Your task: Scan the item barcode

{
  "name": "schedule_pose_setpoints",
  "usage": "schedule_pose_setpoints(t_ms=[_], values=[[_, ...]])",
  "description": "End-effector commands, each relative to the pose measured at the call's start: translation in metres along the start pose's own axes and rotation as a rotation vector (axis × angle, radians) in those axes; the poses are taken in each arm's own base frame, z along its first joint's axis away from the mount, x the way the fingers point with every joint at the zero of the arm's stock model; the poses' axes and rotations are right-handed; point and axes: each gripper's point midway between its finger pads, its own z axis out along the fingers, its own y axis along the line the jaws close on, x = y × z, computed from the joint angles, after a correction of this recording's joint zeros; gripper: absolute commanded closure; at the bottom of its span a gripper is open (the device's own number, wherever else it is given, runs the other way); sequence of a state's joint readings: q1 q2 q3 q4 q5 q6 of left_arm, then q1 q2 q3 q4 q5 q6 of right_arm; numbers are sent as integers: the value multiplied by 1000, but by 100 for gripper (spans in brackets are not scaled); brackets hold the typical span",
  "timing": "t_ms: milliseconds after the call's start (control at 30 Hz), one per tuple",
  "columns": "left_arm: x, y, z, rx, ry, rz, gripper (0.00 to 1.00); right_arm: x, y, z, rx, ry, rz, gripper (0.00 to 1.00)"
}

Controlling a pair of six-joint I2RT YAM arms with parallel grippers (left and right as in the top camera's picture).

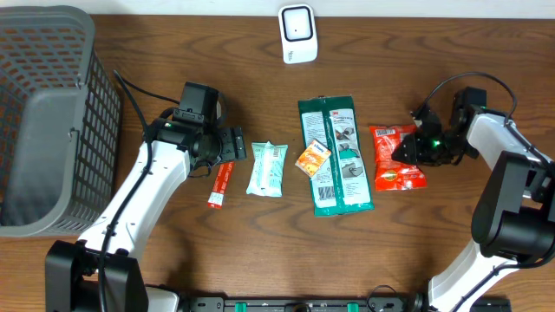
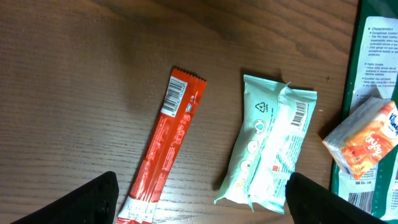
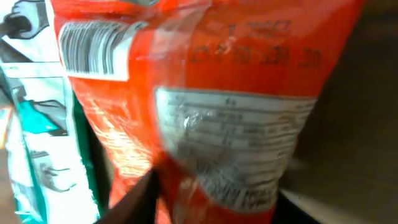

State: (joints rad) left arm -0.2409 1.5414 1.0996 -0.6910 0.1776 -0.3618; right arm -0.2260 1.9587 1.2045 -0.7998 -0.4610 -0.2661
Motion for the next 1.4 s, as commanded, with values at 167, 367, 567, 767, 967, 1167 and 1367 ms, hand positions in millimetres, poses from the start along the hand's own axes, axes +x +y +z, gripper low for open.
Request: schedule_pose_setpoints(t_ms=[167,367,567,767,967,1167,1367], values=[[-4,0,-2,-2,-12,9,13,6,3,1,-9,15,12,99],[-4,0,-2,-2,-12,9,13,-24,43,-38,-96,-132,-74,99],[-4,0,-2,-2,-12,9,13,-46,70,-77,-5,-241,-201,99],[-5,0,-2,-2,-13,9,13,-69,112,-131,60,-289,-298,99],[-5,-1,-2,-1,-16,9,13,-100,183,-200,176,-409,-475,99],[-5,-1,-2,-1,-16,9,13,-128,234,-219,198,-565,-612,99],[-5,-1,-2,-1,-15,9,13,-150,249,-192,306,-573,-744,99]])
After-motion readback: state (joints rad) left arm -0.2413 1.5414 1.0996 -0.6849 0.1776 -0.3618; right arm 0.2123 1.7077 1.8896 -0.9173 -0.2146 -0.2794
